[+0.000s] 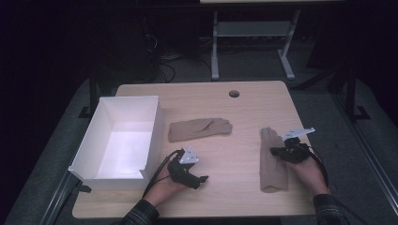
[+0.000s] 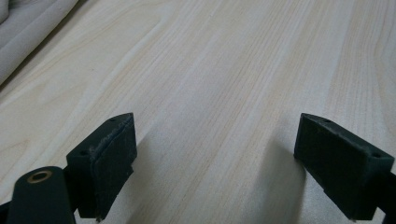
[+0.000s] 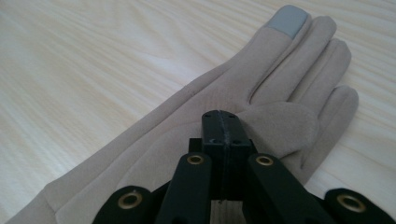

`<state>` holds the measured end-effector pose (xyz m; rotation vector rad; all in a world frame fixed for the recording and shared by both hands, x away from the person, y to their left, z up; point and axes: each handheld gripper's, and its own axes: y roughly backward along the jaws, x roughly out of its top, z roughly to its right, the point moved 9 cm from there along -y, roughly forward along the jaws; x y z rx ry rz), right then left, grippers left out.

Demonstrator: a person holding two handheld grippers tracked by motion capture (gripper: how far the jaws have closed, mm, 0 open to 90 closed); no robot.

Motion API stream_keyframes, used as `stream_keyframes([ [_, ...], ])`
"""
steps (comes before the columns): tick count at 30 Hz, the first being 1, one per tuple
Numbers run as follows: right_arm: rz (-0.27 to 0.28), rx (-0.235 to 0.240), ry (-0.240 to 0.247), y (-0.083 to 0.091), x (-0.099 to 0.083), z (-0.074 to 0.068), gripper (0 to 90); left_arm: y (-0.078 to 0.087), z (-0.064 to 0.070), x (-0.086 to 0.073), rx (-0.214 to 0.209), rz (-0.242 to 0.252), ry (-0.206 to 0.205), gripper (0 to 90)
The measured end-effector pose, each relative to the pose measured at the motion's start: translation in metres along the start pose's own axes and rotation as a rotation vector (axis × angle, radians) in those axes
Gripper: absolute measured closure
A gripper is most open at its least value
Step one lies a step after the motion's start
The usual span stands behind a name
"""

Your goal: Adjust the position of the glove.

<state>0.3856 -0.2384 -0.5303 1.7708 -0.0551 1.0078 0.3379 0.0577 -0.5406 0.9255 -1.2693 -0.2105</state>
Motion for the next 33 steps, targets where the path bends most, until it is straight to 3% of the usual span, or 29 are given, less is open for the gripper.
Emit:
stream_keyframes([
  [5, -0.005, 0.022, 0.014, -0.006, 0.004, -0.018, 90.0, 0.000, 0.000, 0.000, 0.001, 0.001, 0.001, 12.4],
  [13, -0.011, 0.062, 0.077, -0.012, 0.009, -0.045, 90.0, 0.000, 0.000, 0.000, 0.001, 0.001, 0.000, 12.3],
  [17, -0.009, 0.059, 0.097, -0.013, 0.010, -0.049, 90.0, 0.000, 0.000, 0.000, 0.001, 0.006, 0.006, 12.3],
  [20, 0.037, 0.044, 0.101, -0.005, 0.014, -0.045, 79.5, 0.000, 0.000, 0.000, 0.001, 0.000, 0.000, 12.3],
  [22, 0.056, 0.031, 0.104, -0.002, 0.015, -0.042, 77.3, 0.000, 0.000, 0.000, 0.001, 0.000, 0.000, 12.3],
  [23, 0.075, -0.003, 0.082, 0.004, 0.016, -0.033, 70.0, 0.000, 0.000, 0.000, 0.001, 0.001, 0.000, 12.3],
  [25, 0.083, -0.015, 0.077, 0.005, 0.015, -0.030, 67.0, 0.000, 0.000, 0.000, 0.001, 0.001, 0.000, 12.3],
  [30, 0.109, -0.095, 0.010, 0.012, 0.008, -0.001, 44.3, 0.000, 0.000, 0.000, 0.004, 0.000, 0.004, 12.2],
  [33, 0.107, -0.124, -0.028, 0.013, 0.002, 0.014, 35.5, -0.001, 0.000, 0.001, 0.007, 0.000, 0.006, 12.2],
])
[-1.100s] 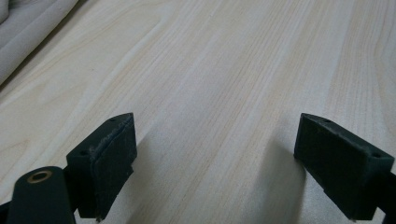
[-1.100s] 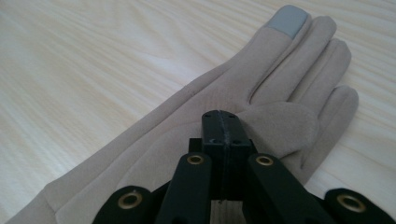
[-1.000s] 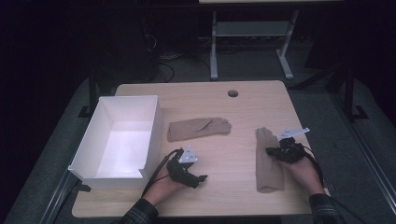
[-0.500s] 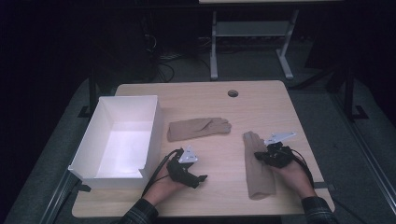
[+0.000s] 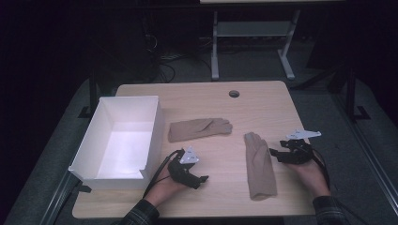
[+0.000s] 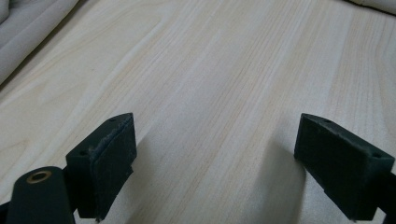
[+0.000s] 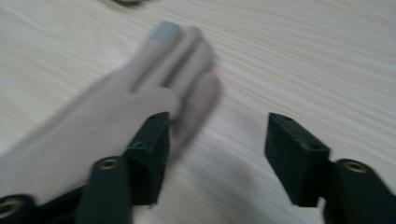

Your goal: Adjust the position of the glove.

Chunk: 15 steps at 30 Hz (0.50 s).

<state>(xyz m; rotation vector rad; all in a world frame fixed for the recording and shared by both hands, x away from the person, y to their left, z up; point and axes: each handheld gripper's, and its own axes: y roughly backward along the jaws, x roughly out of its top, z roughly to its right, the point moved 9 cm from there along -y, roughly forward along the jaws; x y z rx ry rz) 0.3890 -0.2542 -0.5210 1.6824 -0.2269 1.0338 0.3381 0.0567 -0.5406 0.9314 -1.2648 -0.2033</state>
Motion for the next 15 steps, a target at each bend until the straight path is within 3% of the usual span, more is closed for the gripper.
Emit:
stream_keyframes([
  [4, -0.004, -0.047, -0.058, -0.005, -0.009, 0.020, 26.9, -0.001, 0.001, 0.000, 0.001, 0.000, 0.008, 12.2],
  [9, 0.001, -0.094, -0.067, -0.009, -0.011, 0.031, 24.1, -0.001, 0.001, 0.002, 0.008, -0.019, 0.017, 12.3],
  [12, -0.003, -0.089, -0.068, -0.012, -0.013, 0.031, 22.9, -0.002, 0.001, 0.004, 0.021, -0.038, 0.030, 13.9],
  [15, 0.004, -0.074, -0.063, -0.015, -0.016, 0.030, 20.8, -0.001, 0.000, 0.007, 0.025, -0.053, 0.031, 25.1],
])
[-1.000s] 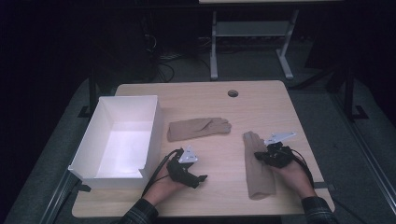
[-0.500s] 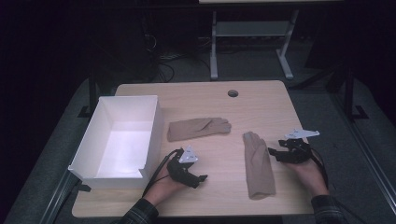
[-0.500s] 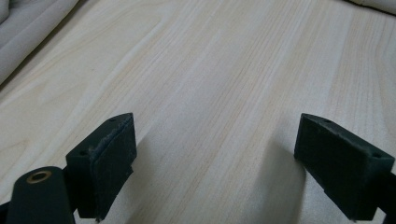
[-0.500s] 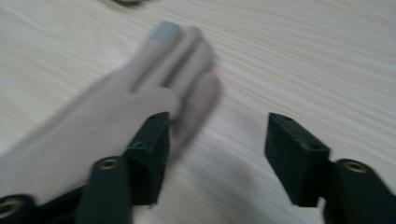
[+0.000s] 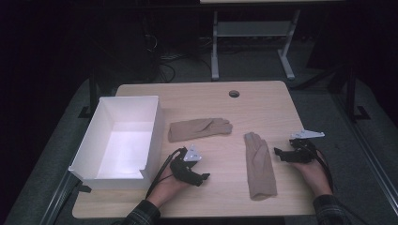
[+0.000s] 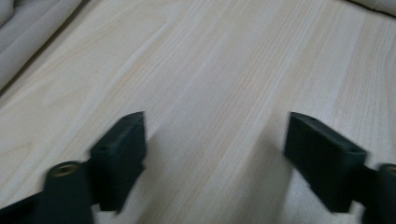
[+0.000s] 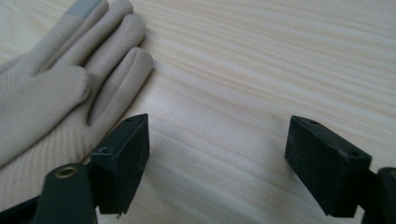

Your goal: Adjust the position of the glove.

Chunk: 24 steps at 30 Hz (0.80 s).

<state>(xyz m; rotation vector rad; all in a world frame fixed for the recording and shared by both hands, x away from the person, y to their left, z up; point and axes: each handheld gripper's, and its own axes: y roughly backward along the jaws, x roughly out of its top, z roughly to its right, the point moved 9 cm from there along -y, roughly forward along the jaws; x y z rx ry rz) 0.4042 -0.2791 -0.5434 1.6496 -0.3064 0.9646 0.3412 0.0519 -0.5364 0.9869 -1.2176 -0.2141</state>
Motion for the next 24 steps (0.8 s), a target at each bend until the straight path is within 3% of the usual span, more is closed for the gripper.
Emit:
stream_keyframes([
  [4, 0.010, 0.006, -0.013, 0.000, -0.001, 0.003, 20.7, 0.000, -0.004, 0.007, 0.003, -0.007, 0.012, 38.2],
  [14, 0.001, 0.007, -0.007, -0.001, -0.001, 0.003, 17.4, 0.002, -0.021, 0.022, 0.017, -0.046, 0.070, 89.3],
  [21, 0.002, 0.007, -0.006, -0.001, -0.001, 0.003, 17.4, -0.003, -0.037, 0.033, 0.077, -0.050, 0.079, 89.5],
  [24, 0.001, 0.007, -0.005, -0.001, -0.001, 0.003, 17.4, -0.007, -0.047, 0.039, 0.124, -0.052, 0.061, 89.5],
])
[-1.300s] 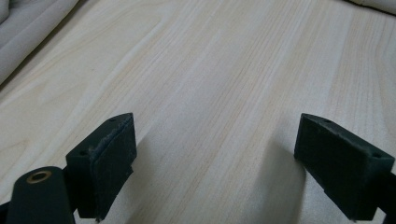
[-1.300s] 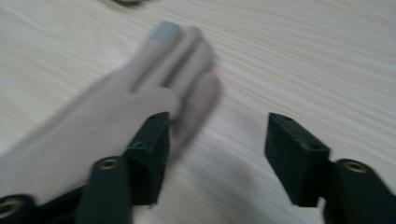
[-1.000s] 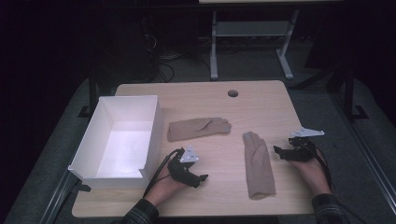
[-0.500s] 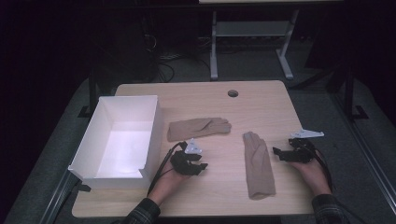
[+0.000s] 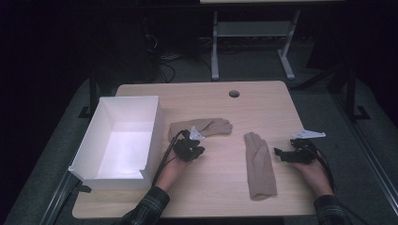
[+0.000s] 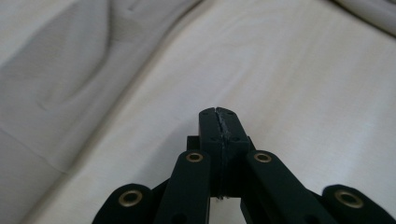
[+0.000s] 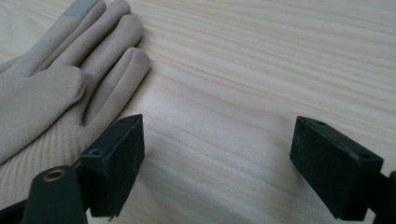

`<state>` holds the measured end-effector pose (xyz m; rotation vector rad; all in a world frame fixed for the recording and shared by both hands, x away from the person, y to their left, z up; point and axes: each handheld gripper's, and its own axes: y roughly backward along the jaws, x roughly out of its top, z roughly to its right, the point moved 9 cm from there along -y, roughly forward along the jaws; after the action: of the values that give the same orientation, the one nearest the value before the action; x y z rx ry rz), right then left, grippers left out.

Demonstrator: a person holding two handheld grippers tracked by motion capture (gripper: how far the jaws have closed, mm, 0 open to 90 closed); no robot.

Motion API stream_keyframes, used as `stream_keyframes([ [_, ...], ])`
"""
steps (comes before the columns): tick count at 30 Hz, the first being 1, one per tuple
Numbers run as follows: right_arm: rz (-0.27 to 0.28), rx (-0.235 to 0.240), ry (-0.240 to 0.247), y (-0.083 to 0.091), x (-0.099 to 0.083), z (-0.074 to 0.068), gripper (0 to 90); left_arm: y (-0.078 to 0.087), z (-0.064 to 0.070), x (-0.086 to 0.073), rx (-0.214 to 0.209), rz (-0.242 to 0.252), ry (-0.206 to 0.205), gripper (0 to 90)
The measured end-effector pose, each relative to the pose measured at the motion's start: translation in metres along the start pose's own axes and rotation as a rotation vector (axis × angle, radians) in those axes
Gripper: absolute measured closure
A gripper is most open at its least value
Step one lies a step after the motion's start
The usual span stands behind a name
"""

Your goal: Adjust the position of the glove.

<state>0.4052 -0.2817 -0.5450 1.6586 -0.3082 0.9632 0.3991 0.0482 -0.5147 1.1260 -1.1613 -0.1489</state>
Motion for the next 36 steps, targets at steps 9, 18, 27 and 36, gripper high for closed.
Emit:
stream_keyframes([
  [9, 0.001, 0.000, 0.001, -0.001, 0.000, 0.000, 17.4, -0.015, -0.034, 0.024, 0.078, 0.028, 0.053, 89.5],
  [18, 0.001, 0.000, 0.003, -0.001, 0.001, 0.000, 17.5, -0.027, -0.065, 0.026, 0.104, 0.010, 0.090, 89.5],
  [27, 0.000, 0.000, 0.003, -0.001, 0.001, 0.000, 17.4, -0.040, -0.066, 0.019, 0.074, -0.012, 0.115, 89.6],
  [36, 0.001, 0.000, 0.005, -0.001, 0.001, 0.001, 17.4, -0.044, -0.040, 0.026, -0.001, -0.002, 0.114, 89.7],
])
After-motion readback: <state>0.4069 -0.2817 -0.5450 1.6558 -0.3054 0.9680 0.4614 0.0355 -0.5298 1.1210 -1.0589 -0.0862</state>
